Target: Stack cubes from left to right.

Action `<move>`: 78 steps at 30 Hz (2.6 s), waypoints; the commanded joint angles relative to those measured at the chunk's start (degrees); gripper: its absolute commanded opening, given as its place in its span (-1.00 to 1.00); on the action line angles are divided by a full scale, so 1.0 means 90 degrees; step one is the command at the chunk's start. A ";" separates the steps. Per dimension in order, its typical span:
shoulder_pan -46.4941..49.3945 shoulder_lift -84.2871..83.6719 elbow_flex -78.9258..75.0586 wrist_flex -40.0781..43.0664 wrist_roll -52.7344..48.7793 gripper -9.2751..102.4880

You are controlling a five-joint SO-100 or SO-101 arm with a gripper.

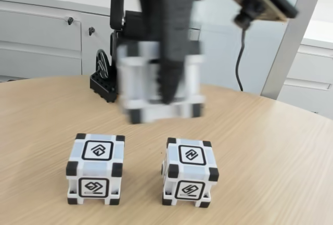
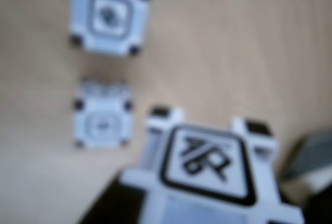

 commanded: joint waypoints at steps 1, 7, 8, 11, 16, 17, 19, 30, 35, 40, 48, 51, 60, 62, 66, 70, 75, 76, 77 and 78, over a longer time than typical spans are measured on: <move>0.0527 0.0205 -0.0137 -0.0078 -0.0313 -0.65; 0.1172 0.0205 -0.0127 0.0010 -0.0635 -0.66; 0.1250 0.0205 -0.0127 0.0020 -0.0664 -0.66; 0.1445 0.0215 -0.0020 0.0020 -0.0703 -0.67; 0.1436 0.0322 0.1025 -0.0068 -0.0889 -0.67; 0.1445 0.0322 0.1191 -0.0078 -0.0908 -0.67; 0.1445 0.0322 0.1416 -0.0088 -0.0937 -0.67; 0.1445 0.0195 0.1553 -0.0713 -0.0791 -0.67; 0.1387 0.0195 0.1562 -0.0996 -0.0684 -0.66; 0.1377 0.0195 0.1572 -0.0977 -0.0674 -0.66; 0.1348 0.0312 0.2500 -0.0996 -0.0967 -0.66; 0.1348 0.0322 0.2559 -0.1006 -0.0928 -0.66; 0.1348 0.0244 0.2559 -0.0996 -0.0957 -0.65; 0.1348 0.0215 0.2559 -0.0996 -0.0977 -0.58; 0.1348 0.0225 0.2559 -0.0996 -0.1006 -0.44; 0.1348 0.0312 0.2568 -0.0986 -0.1006 -0.36; 0.1348 0.0322 0.2617 -0.0977 -0.1025 -0.35; 0.1348 0.0322 0.2646 -0.0977 -0.1045 -0.35; 0.1348 0.0322 0.2686 -0.0977 -0.1055 -0.35; 0.1348 0.0322 0.2725 -0.0977 -0.1074 -0.35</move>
